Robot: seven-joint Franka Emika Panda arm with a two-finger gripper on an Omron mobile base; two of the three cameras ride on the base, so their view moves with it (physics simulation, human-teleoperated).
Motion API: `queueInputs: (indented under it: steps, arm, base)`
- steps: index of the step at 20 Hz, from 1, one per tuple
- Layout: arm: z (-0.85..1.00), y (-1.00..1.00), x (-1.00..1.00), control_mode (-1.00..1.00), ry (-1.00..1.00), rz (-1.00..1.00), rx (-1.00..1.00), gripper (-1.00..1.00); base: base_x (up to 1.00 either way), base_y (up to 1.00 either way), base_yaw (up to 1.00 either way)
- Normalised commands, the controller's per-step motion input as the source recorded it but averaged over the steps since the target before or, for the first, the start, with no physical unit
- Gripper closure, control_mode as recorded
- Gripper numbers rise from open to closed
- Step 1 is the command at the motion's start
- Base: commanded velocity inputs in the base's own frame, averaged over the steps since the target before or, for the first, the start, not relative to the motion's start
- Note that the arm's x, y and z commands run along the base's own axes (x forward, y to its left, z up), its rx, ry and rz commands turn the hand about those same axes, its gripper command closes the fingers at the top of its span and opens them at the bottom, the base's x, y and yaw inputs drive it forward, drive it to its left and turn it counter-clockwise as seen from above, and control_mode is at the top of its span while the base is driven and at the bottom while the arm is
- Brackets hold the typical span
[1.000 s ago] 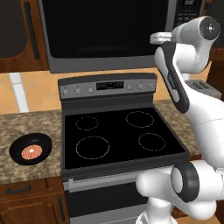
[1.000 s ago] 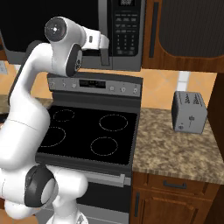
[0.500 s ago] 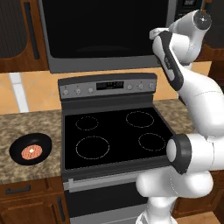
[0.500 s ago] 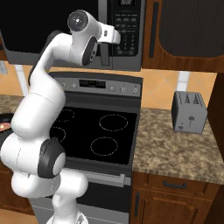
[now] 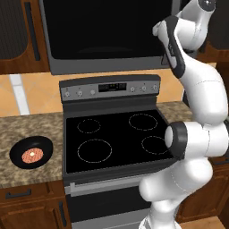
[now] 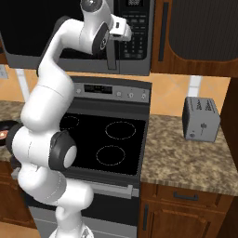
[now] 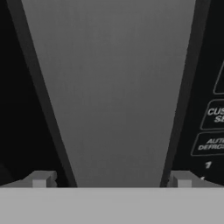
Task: Open the microwave, place the bowl with waffle inside the microwave, then close the microwave door and turn it on.
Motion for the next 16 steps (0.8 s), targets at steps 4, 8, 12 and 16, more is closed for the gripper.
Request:
queueInputs:
  steps: [4, 8, 12, 16]
  arm:
    - [0.00, 0.00, 0.04, -1.00, -0.27, 0.00, 0.07, -1.00]
    - [-0.14, 0.00, 0.00, -1.00, -0.47, 0.00, 0.11, -1.00]
    - [-0.01, 0.00, 0.29, -1.00, -0.09, 0.00, 0.07, -1.00]
    - [0.00, 0.08, 0.45, -1.00, 0.00, 0.00, 0.00, -1.00]
  base:
    - [0.00, 0.00, 0.00]
    - [0.00, 0.00, 0.00]
    - [0.00, 0.00, 0.00]
    - [0.00, 0.00, 0.00]
